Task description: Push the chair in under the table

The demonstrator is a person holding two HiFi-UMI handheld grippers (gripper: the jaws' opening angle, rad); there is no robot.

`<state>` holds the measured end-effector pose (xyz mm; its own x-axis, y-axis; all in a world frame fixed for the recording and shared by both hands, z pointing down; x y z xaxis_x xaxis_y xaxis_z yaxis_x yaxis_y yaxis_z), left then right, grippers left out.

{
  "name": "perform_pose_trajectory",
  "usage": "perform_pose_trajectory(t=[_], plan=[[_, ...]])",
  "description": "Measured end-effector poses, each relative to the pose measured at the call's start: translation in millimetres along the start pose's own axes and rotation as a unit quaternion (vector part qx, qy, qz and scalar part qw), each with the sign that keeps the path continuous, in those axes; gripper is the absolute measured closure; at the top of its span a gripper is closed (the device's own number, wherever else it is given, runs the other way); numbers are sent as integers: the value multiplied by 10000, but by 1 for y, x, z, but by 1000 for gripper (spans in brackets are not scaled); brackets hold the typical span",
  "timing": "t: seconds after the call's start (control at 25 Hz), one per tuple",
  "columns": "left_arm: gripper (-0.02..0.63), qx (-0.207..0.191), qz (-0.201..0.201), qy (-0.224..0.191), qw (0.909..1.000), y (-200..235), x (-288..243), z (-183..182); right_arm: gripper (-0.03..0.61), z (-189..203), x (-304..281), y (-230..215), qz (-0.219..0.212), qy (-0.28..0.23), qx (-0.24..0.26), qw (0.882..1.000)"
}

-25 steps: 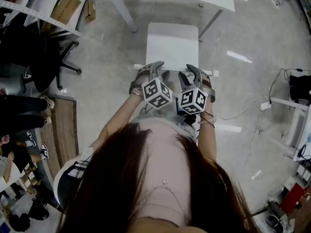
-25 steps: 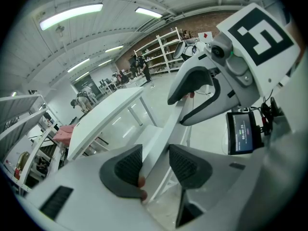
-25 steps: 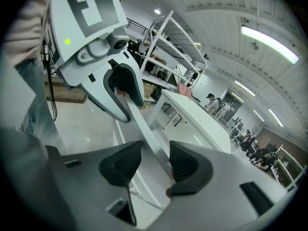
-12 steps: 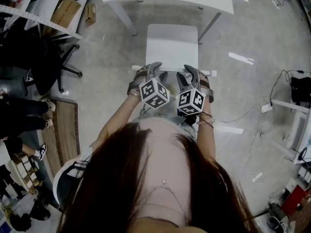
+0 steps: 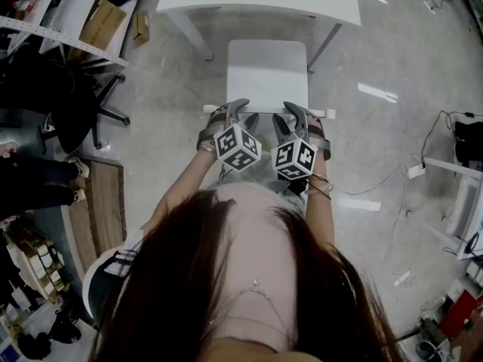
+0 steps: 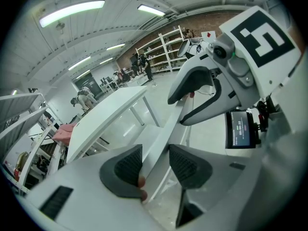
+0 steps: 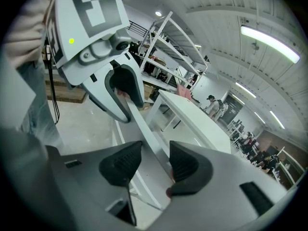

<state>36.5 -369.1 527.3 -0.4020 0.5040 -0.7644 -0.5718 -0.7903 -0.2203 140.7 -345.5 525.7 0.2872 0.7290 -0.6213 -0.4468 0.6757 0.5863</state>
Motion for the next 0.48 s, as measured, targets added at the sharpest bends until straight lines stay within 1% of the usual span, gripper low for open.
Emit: perform_pose_trajectory(t=[0.48], plan=[[434, 46, -101, -62, 9999, 18, -23, -25, 394, 10, -21, -33, -7, -53, 72, 10000]])
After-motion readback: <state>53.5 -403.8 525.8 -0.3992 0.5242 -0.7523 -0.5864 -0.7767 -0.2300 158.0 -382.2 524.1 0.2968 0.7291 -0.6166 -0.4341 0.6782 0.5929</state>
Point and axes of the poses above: the fingertips, and each gripper's own axes: x backward along the fingers, y to its left, z out of its underside, the point moved 7 cm from there along x, backward along the fingers, and after that the axes turned 12 degrees about x, right-handed, at the moved point
